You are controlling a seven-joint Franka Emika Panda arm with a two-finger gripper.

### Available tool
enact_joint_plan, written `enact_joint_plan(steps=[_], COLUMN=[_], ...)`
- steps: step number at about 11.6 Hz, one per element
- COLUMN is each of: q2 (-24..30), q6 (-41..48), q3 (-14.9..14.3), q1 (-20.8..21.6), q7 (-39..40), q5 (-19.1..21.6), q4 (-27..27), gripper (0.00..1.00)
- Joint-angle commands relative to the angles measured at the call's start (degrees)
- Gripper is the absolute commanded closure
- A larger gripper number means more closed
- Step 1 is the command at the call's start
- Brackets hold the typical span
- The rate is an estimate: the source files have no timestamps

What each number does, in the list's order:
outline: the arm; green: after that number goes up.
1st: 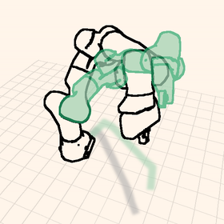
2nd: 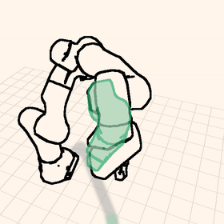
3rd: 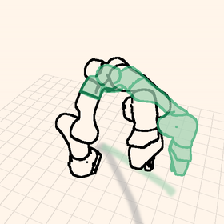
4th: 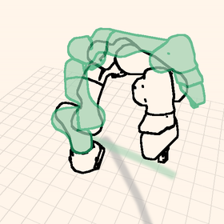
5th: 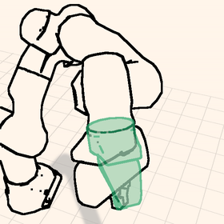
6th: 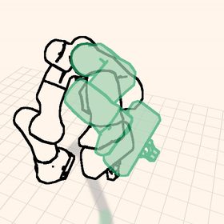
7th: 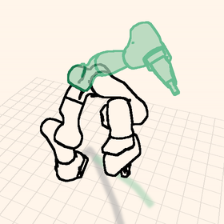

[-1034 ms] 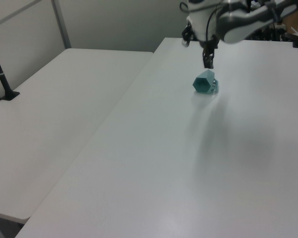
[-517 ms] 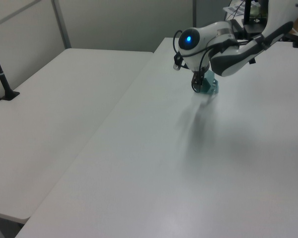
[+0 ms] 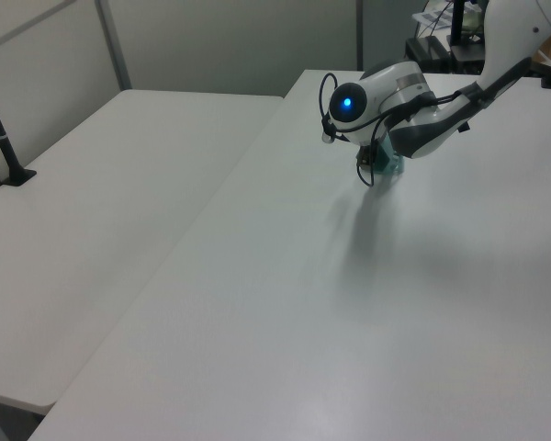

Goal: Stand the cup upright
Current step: 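Move the open gripper down toward the teal cup lying on its side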

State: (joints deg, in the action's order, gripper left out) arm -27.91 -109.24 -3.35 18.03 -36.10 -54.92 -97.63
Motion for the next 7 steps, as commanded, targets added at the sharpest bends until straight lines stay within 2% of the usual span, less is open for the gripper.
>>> enact_joint_plan(steps=[1,5,7], q2=[-0.9,-1.1,-2.4], q6=[0.2,1.5,1.8], q3=[0.4,0.6,0.8], q1=[0.1,0.3,0.3], q7=[-3.4,-4.2,-4.2], q5=[-4.9,-9.9,-11.1], q4=[0.9,0.4,0.2], gripper=[0.0,0.0,0.0])
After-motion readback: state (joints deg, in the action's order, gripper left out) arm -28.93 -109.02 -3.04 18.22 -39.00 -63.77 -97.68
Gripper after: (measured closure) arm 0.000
